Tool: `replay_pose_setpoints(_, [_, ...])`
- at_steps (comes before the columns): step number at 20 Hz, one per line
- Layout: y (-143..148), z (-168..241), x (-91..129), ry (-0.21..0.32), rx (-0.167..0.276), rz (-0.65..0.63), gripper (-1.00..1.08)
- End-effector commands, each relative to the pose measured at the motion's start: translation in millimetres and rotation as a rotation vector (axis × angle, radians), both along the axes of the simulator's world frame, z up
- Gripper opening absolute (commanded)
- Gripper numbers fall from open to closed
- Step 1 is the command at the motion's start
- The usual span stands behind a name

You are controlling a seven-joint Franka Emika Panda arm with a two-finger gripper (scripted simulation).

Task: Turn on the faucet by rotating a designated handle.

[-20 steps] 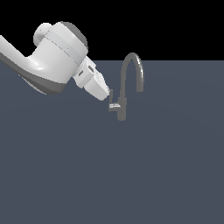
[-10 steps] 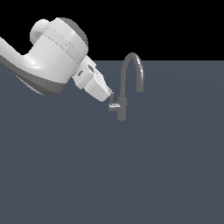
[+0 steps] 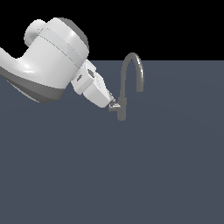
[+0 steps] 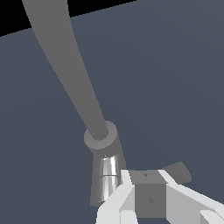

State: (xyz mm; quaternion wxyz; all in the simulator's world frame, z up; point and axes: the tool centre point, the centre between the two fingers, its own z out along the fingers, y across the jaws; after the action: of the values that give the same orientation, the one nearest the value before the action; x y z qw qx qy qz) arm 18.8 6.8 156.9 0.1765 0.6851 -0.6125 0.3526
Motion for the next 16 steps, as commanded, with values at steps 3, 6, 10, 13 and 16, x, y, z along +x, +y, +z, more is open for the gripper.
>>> replay_pose_setpoints(3, [-2.5,-9.4,-6.4,0.004,-0.006,-0.001,-1.0])
replay_pose_setpoints(6, [-7.1,-23.3,-15.0,0.008,-0.008,-0.007,-1.0])
replay_pose_setpoints(10, [-13.0,-41.7,-26.4,0.014,-0.01,-0.015,-1.0])
replay_pose_setpoints(13, [-17.3,-55.4,-34.9,0.019,-0.011,-0.021,-1.0])
replay_pose_setpoints(16, [-4.2,-47.2,-23.1,-0.002,-0.002,0.003,-1.0])
